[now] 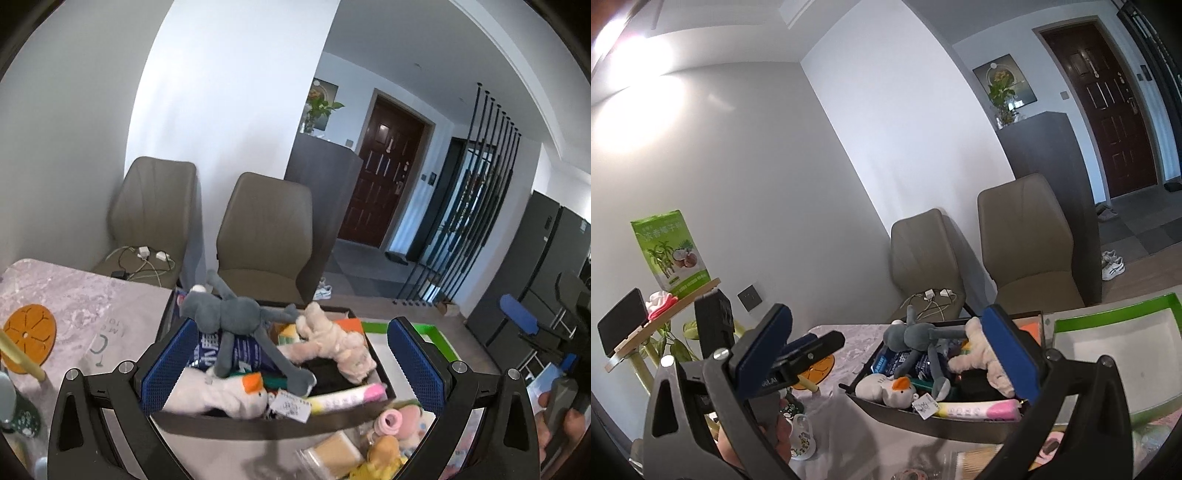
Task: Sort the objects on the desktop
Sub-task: 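Raise both tools away from the black box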
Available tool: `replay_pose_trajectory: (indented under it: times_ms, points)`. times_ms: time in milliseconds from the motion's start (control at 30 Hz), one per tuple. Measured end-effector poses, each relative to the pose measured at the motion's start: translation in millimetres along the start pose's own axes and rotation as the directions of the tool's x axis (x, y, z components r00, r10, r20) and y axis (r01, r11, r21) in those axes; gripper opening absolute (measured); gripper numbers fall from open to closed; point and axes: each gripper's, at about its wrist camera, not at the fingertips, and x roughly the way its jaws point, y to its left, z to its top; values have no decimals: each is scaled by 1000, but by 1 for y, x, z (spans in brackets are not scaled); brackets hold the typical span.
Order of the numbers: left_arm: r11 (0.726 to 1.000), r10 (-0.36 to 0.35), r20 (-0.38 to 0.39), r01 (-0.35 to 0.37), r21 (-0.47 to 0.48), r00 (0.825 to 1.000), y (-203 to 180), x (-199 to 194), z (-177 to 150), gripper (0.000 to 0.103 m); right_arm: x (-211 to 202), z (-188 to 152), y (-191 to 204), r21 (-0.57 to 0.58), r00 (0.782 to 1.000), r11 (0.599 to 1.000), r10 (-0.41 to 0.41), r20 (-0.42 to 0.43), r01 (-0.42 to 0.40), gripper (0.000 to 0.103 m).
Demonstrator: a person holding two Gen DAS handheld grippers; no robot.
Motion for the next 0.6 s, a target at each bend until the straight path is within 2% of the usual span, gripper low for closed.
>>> replay_pose_trajectory:
  times_ms: [433,600]
  points:
    - [1000,19,43,-18,-24,999,1,-59,-21,102,-52,-18,27,-45,999,999,-24,32,26,103]
    - [1000,20,53,-19,-18,998,-6,-83,-30,102,-84,-26,44,-78,998,997,-17,67,23,103]
